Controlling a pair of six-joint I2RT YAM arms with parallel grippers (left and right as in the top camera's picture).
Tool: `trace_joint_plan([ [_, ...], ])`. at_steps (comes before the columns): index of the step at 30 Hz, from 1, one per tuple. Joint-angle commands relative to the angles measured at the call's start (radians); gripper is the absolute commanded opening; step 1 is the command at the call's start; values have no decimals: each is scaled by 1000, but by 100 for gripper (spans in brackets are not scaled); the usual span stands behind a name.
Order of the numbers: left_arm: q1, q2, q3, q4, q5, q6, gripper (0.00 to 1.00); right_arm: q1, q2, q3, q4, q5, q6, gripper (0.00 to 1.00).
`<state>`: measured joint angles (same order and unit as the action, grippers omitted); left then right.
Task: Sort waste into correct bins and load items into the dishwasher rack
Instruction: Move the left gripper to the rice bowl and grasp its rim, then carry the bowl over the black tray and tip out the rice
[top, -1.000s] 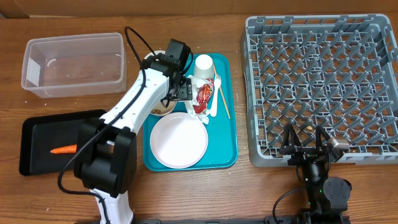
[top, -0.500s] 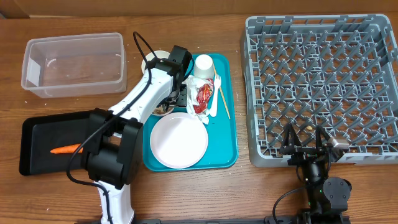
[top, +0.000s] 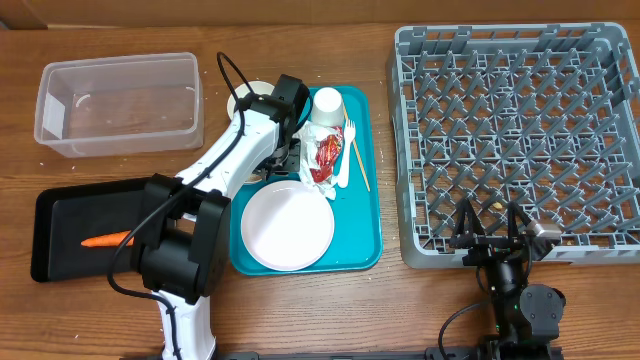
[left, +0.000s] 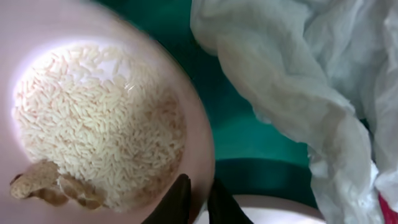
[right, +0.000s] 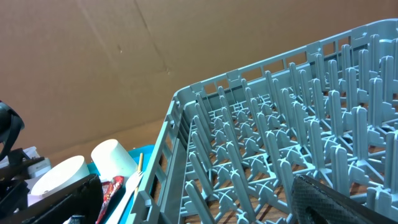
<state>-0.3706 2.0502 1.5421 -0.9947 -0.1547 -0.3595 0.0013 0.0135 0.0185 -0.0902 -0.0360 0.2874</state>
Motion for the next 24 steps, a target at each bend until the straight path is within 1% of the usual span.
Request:
trace_joint_plan([
  [1,9,8,55,-22,-10,8,9,-3,-11,-10,6,13,-7,100],
  [3,9,8,79,-43,-9,8,4,-3,-11,-10,6,13,-7,100],
  [7,9,8,151,-110,12,8,4,-3,-11,-10,6,13,-7,100],
  [12,9,8,260,-200,83,3,4,-3,-11,-10,6,13,-7,100],
  [15,10,-10,317,-262,103,-34,4,-3,-11,-10,6,13,-7,100],
  [18,25,-77,364,-338,104,-107,4,-3,-11,-10,6,13,-7,100],
  [21,57,-154,368,-375,104,-159,4,-3,-11,-10,6,13,-7,100],
  [23,97,-210,367,-401,109,-188,4,-3,-11,-10,6,13,-7,100],
  [24,147,-259,367,-413,161,-187,4,-3,-11,-10,6,13,-7,100],
])
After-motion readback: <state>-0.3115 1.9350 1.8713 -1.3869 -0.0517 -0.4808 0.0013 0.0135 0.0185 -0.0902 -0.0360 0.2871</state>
